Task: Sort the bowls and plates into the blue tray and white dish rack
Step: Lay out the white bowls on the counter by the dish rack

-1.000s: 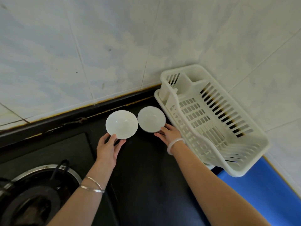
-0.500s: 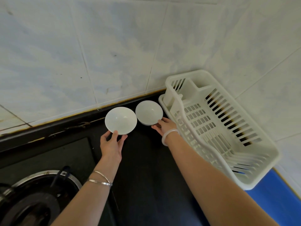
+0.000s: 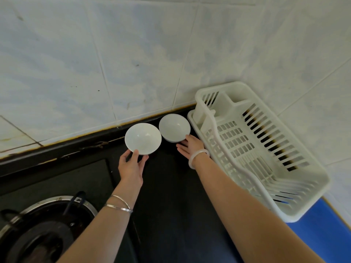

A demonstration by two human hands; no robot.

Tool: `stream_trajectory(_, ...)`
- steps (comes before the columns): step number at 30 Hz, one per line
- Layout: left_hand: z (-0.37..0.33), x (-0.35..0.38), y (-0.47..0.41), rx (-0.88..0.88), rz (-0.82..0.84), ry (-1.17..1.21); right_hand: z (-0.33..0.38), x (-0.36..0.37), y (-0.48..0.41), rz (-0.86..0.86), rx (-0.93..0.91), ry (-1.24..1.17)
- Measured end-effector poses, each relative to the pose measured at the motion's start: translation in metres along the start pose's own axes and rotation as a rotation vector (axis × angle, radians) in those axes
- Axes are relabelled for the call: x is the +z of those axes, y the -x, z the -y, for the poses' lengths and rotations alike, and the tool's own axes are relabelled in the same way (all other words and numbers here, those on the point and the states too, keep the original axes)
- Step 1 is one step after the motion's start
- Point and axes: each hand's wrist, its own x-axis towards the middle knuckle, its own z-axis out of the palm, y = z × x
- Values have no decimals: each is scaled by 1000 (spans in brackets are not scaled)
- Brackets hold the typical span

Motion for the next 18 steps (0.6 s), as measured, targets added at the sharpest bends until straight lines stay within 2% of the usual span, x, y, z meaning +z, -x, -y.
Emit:
stream_trajectory(4, 3, -3, 6, 88, 5, -92, 0, -4, 13, 50, 2, 142)
stream_trajectory(10, 10, -24, 35, 205, 125, -357, -4, -32, 58, 111, -163, 381)
stream_trajectory(14, 33, -40, 77, 240, 296, -568, -15, -73, 115, 140, -228, 507)
stream_trajectory(18, 70, -66, 127, 323, 497, -804, -39, -133, 177, 90, -241, 631)
